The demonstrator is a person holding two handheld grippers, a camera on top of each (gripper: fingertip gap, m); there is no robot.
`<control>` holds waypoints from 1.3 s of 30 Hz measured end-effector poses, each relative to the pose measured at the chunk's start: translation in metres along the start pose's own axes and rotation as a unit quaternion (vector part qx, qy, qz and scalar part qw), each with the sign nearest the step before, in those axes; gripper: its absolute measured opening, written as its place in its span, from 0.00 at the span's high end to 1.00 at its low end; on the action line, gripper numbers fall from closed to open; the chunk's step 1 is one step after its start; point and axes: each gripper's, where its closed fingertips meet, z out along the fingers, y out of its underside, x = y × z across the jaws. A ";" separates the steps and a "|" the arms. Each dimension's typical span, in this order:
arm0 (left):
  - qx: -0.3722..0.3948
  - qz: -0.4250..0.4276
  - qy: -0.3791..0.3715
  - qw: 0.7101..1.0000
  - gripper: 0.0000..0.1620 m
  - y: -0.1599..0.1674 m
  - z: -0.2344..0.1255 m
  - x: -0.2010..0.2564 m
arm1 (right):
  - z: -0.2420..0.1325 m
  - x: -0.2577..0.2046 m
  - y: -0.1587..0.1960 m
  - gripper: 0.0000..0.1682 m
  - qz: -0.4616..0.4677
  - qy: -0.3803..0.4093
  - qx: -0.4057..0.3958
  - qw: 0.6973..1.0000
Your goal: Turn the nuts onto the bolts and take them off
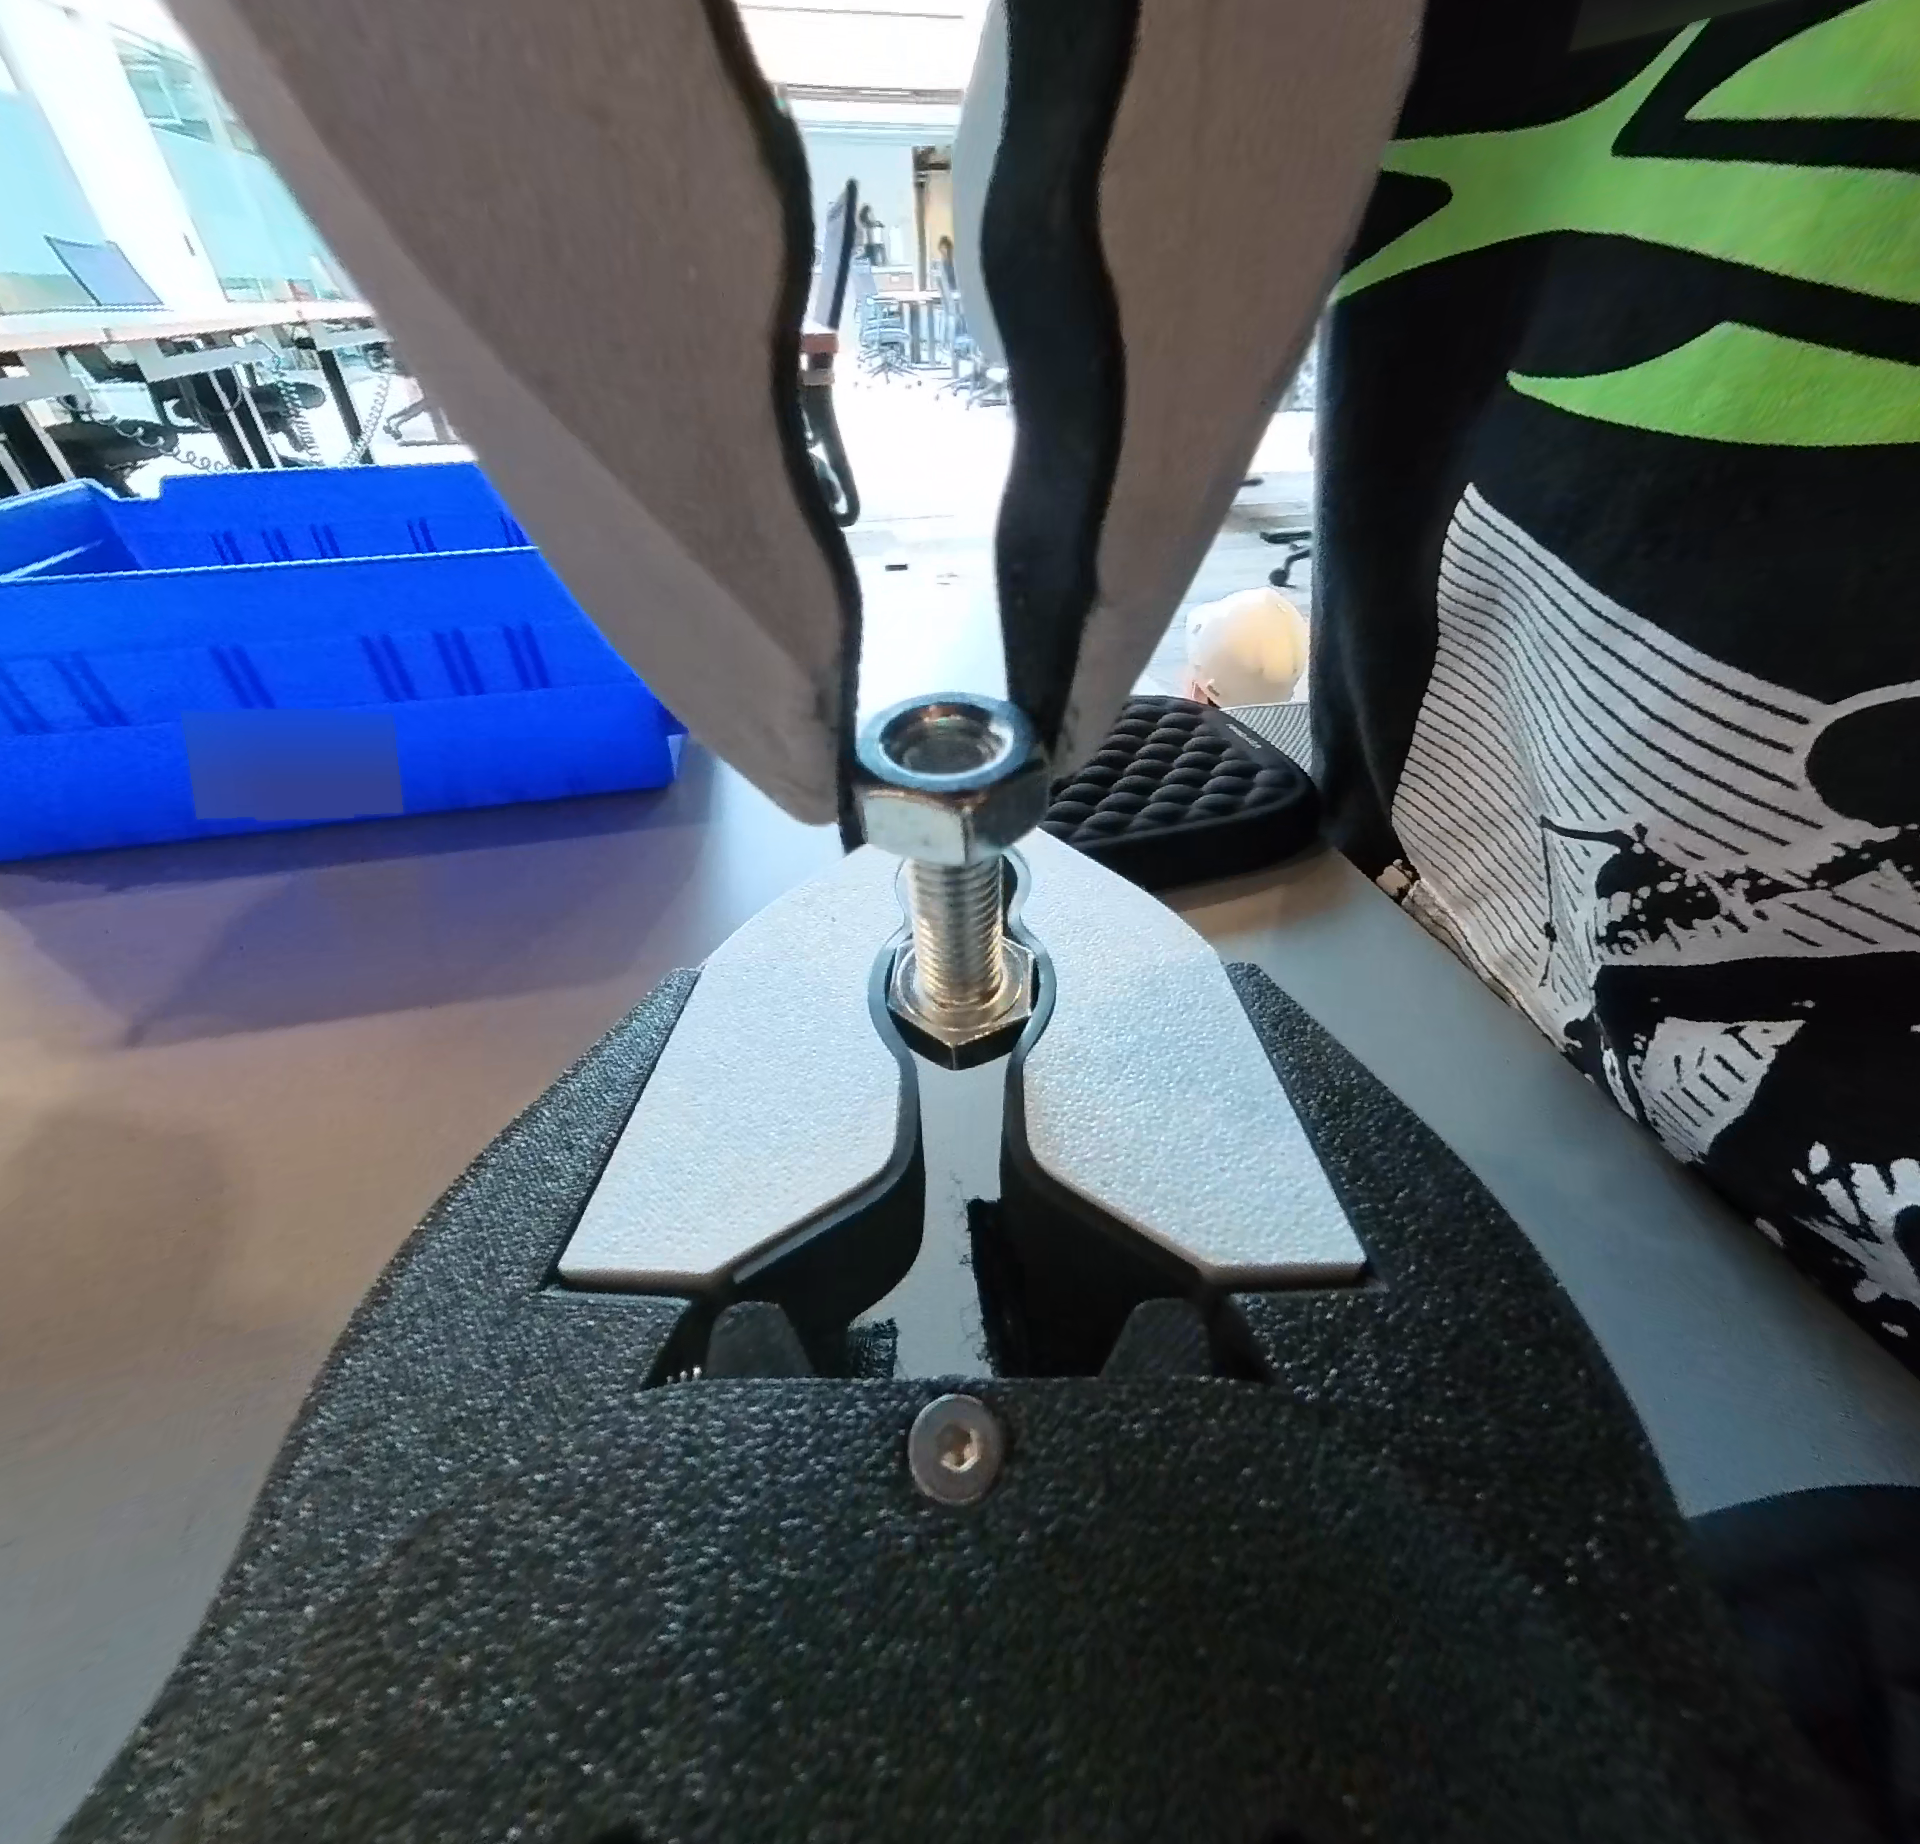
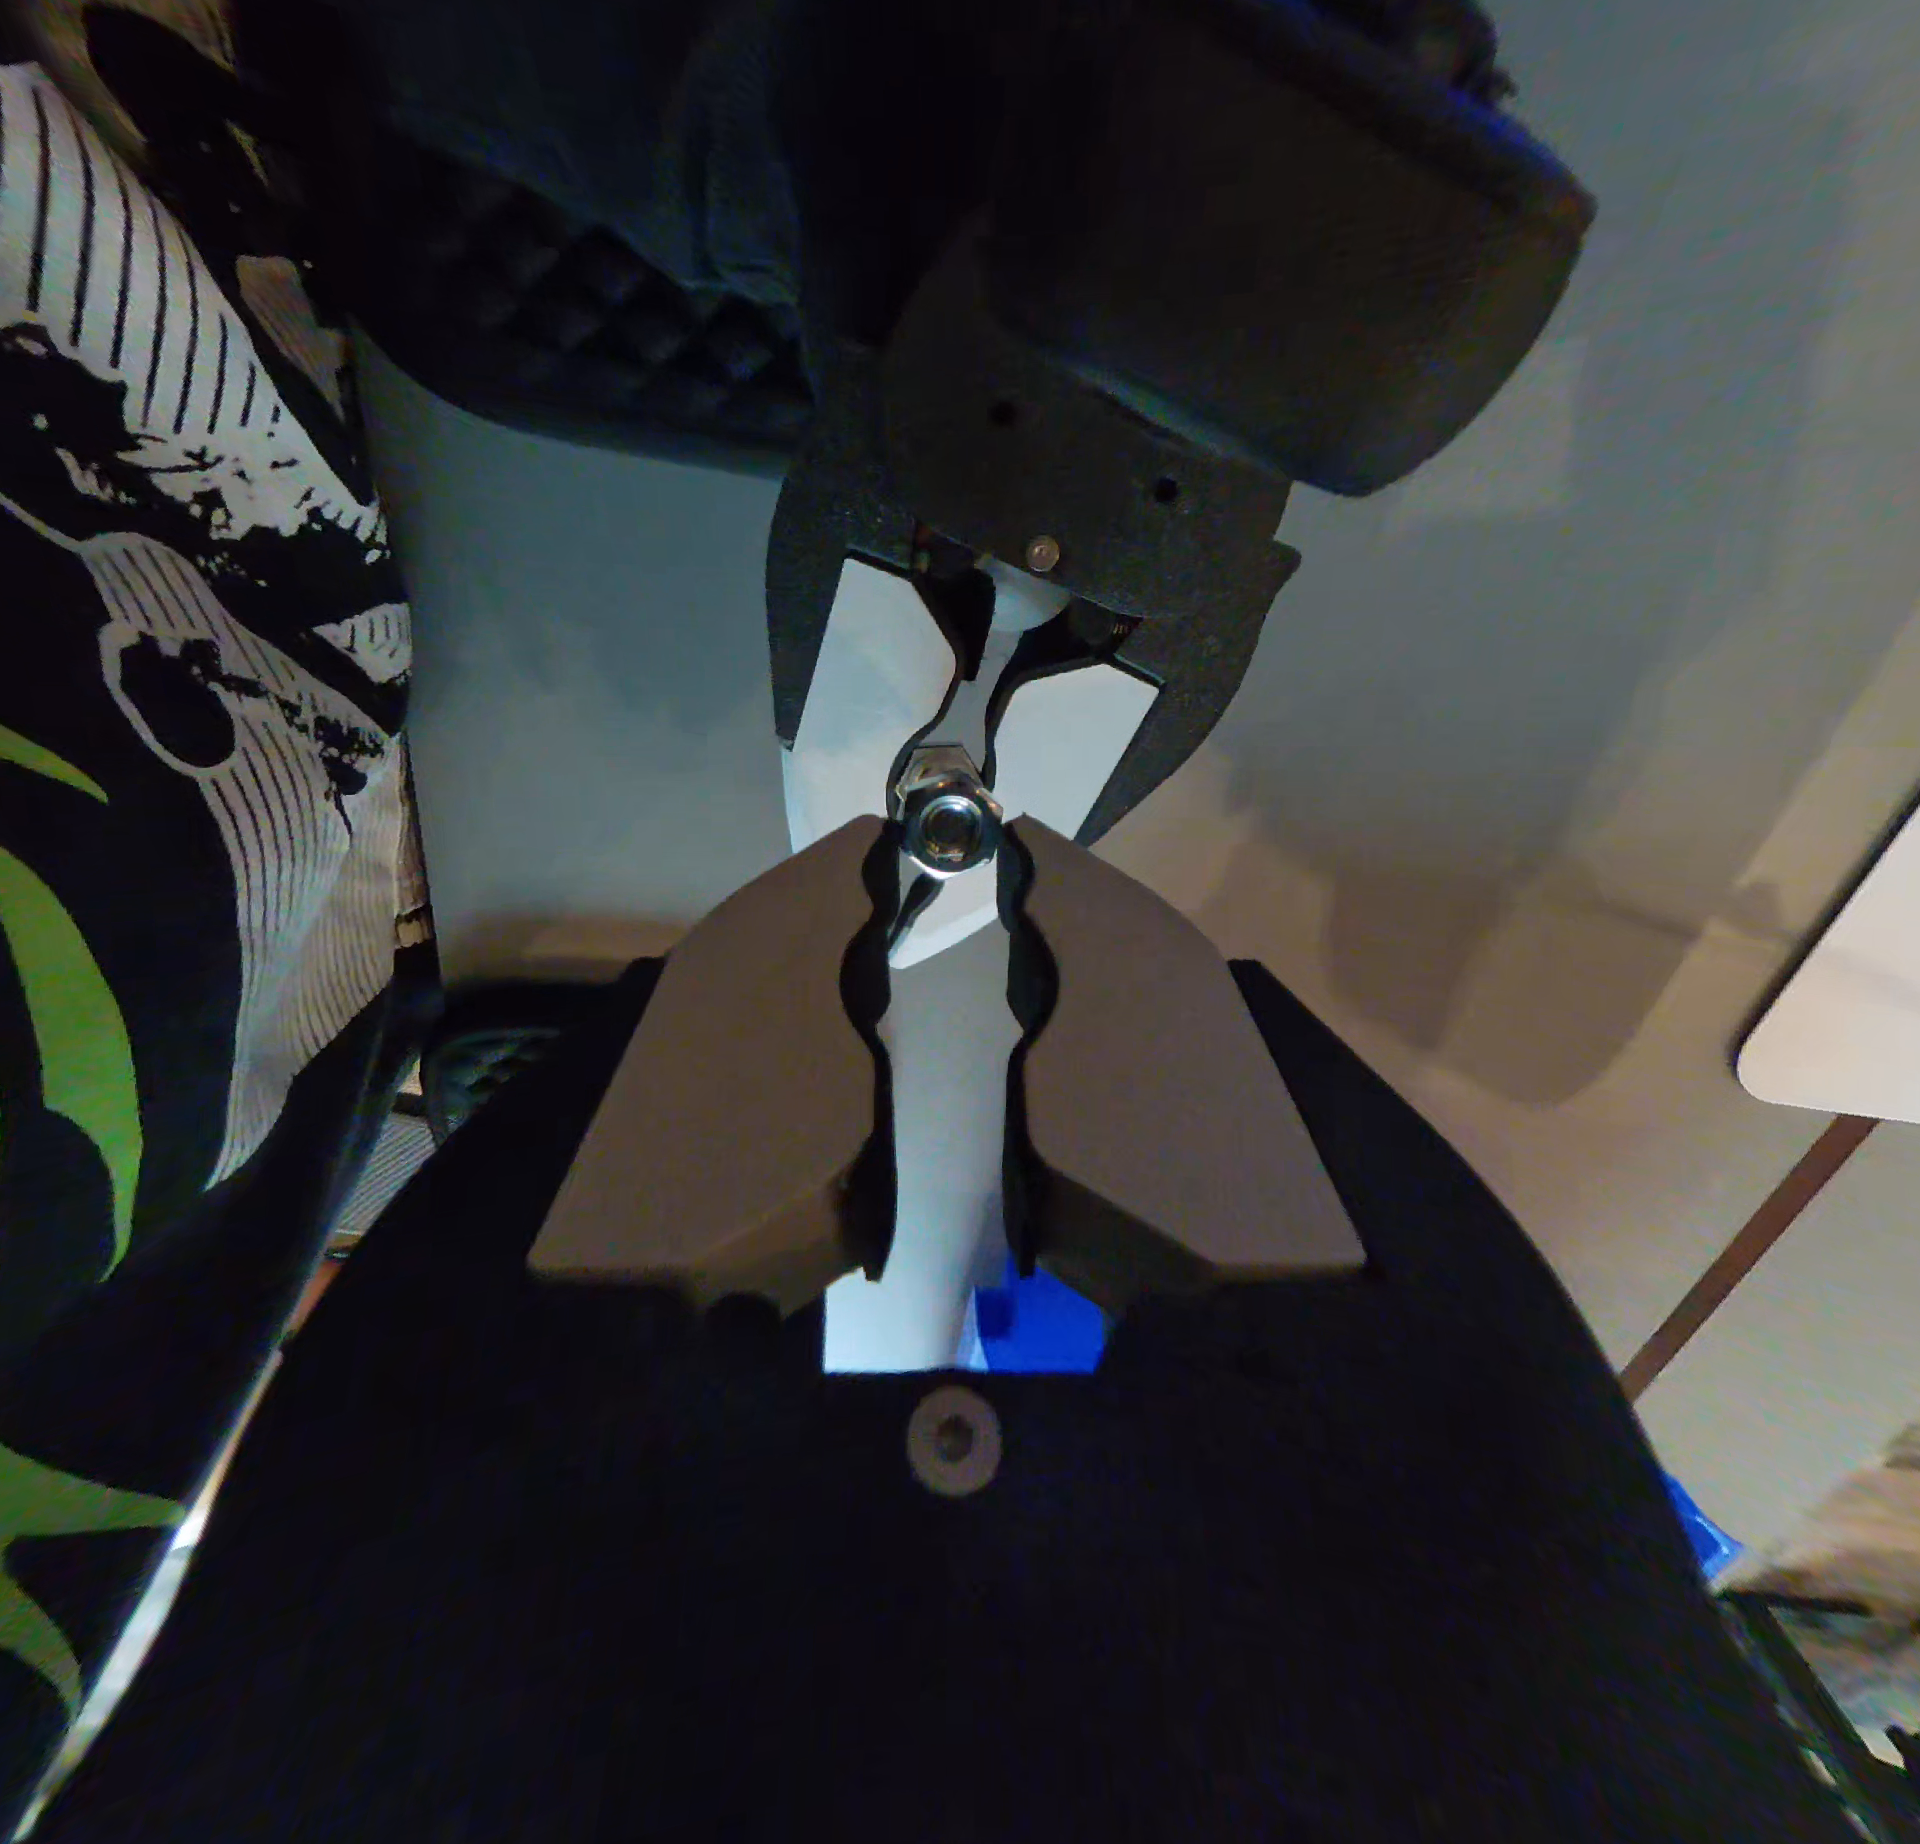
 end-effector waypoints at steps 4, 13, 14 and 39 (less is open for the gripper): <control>0.002 0.001 0.001 1.000 0.94 -0.001 0.000 0.001 | 0.000 0.002 -0.004 0.79 -0.022 0.004 0.008 1.000; 0.003 0.001 0.002 1.000 0.94 -0.001 0.000 0.000 | -0.012 -0.002 0.000 0.76 -0.442 0.004 -0.002 0.897; 0.003 0.000 0.001 1.000 0.94 -0.001 0.000 0.000 | -0.011 -0.003 -0.001 0.77 -0.449 -0.004 -0.001 0.894; -0.003 0.004 -0.007 1.000 0.94 0.001 0.000 -0.002 | 0.001 0.002 0.001 0.89 -0.141 0.002 -0.010 0.990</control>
